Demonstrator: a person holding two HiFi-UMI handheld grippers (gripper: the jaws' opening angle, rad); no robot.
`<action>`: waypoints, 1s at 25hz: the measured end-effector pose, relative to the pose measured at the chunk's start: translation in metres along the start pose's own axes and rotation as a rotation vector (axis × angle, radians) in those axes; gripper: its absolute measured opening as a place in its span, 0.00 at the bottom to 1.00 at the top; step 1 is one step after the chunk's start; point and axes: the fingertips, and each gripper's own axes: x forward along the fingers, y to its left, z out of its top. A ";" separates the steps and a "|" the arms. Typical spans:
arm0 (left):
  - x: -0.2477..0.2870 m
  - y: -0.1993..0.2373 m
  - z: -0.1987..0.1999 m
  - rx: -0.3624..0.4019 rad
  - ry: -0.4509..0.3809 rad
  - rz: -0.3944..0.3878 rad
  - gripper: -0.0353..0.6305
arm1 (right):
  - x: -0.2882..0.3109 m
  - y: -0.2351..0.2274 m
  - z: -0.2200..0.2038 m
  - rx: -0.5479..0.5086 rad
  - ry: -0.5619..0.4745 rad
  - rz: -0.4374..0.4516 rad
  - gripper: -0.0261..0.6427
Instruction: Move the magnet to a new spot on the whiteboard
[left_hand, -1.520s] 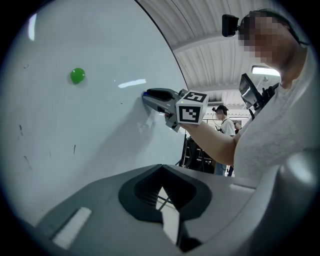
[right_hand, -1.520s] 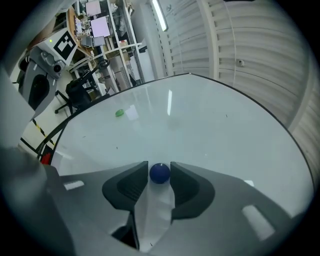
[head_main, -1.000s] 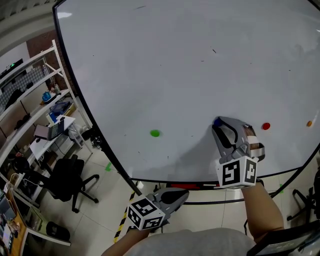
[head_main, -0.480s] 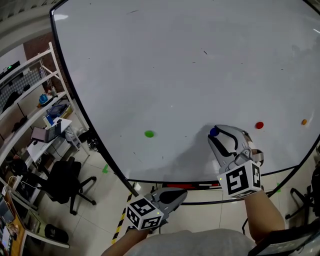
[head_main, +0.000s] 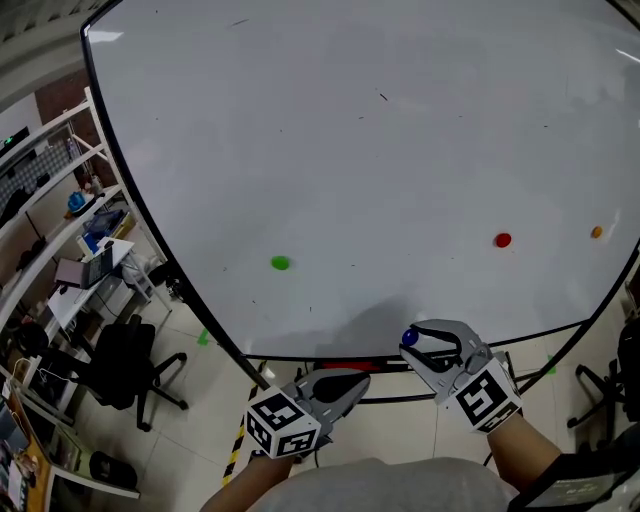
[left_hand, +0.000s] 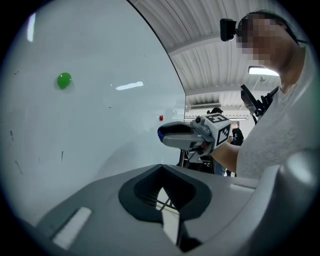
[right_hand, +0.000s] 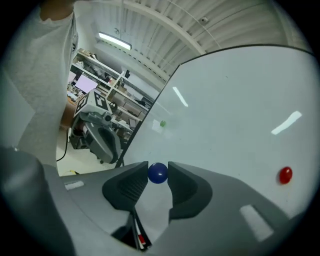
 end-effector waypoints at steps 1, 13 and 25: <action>0.001 -0.003 0.001 0.001 0.000 -0.001 0.02 | -0.003 0.005 -0.005 0.030 0.006 0.014 0.23; 0.002 -0.021 0.005 0.015 -0.001 -0.002 0.02 | -0.022 0.064 -0.042 0.455 -0.061 0.183 0.23; 0.000 -0.035 0.005 0.016 0.007 -0.008 0.02 | -0.034 0.064 -0.036 0.516 -0.096 0.170 0.23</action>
